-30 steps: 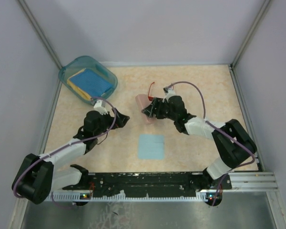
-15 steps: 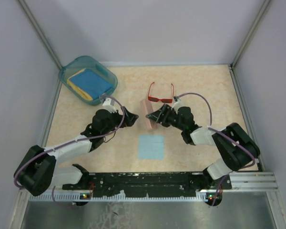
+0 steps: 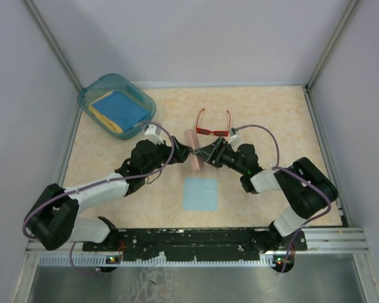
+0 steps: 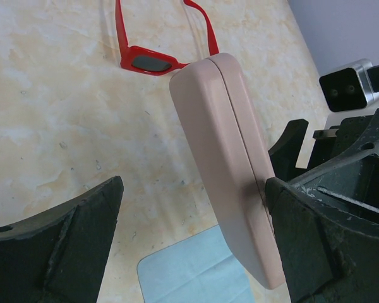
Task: Organize the sunglasses
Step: Open the sunglasses case, then place the sunglasses case at the center of the board.
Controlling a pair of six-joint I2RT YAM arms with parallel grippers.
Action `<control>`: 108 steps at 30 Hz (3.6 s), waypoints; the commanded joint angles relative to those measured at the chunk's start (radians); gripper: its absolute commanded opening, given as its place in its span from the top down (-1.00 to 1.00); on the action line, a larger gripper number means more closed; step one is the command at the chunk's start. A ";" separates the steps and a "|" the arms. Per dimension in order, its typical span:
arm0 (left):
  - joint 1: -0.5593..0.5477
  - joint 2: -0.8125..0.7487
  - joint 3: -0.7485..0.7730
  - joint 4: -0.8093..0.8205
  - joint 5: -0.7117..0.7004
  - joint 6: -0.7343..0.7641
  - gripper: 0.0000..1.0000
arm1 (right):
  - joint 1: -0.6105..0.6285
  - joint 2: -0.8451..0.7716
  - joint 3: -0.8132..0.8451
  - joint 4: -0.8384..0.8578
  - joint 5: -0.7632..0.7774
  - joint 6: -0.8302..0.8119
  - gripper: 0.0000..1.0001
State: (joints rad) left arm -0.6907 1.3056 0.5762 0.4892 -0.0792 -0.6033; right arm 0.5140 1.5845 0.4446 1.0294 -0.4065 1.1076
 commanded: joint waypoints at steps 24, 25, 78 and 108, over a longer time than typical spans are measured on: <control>-0.015 0.047 0.003 -0.043 -0.107 0.026 -1.00 | -0.015 0.017 -0.026 0.272 -0.017 0.085 1.00; -0.015 0.049 0.004 -0.053 -0.110 0.028 -1.00 | -0.016 0.015 -0.029 0.279 -0.014 0.088 1.00; 0.013 -0.096 -0.004 -0.225 -0.305 0.123 -0.99 | -0.040 0.012 0.015 0.205 -0.044 0.036 1.00; 0.209 -0.330 -0.142 -0.251 -0.122 0.177 -0.99 | -0.039 0.251 0.381 -0.184 -0.186 -0.163 1.00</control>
State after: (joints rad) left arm -0.4904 0.9974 0.4507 0.2443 -0.2268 -0.4400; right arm 0.4801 1.8050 0.7368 0.8555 -0.5426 0.9833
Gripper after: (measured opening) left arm 0.998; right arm 0.687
